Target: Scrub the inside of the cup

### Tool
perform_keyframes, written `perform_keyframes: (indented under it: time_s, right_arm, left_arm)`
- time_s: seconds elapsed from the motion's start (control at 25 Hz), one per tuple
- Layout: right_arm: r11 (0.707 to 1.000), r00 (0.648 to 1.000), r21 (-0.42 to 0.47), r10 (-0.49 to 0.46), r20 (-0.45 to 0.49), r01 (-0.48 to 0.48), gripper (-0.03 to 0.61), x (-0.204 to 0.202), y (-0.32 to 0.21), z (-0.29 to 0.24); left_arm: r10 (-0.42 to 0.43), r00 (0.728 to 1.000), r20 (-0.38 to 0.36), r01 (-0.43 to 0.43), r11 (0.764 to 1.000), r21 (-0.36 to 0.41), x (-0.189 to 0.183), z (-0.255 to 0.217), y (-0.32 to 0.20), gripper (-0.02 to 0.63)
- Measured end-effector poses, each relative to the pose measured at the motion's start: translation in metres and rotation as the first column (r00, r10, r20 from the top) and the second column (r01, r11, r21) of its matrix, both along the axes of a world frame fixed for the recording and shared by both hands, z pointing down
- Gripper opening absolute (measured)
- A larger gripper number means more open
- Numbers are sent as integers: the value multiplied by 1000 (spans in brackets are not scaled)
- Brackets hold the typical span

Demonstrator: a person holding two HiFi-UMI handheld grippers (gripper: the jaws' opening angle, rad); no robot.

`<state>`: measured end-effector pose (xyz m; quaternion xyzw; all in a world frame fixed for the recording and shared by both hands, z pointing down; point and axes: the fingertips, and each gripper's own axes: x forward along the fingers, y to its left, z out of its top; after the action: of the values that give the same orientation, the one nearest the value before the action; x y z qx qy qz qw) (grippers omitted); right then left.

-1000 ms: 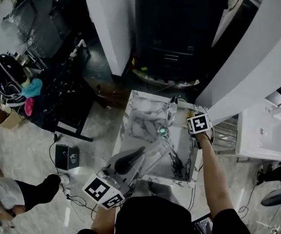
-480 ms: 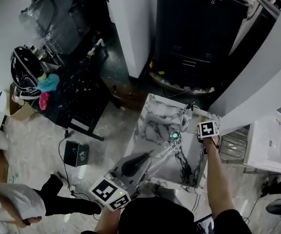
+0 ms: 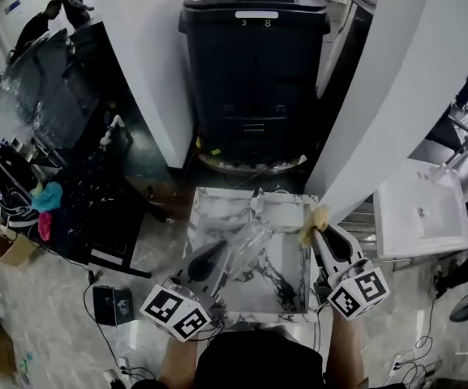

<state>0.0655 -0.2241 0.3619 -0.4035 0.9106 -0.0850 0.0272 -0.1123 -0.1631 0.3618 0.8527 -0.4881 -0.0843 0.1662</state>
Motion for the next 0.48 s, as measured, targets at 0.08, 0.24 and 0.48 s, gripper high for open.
perform_keyframes:
  time_s: [0.08,0.24,0.48]
  right_arm:
    - [999,1000,40,10,-24,-9,80,3,15,-8]
    - [988,986,62,-137,-94,143,78,-13,53,-21]
    - [840,788,77,-467,-400,537,78,-61,125,-38]
  left_arm:
    - [19,1000,8,-19,1000,10,14,-4,-8,29]
    - [75,997,35,-76,997,24,40,-8,-14,29]
    - [220,942,254,-234,972,25,70,4,-7,29]
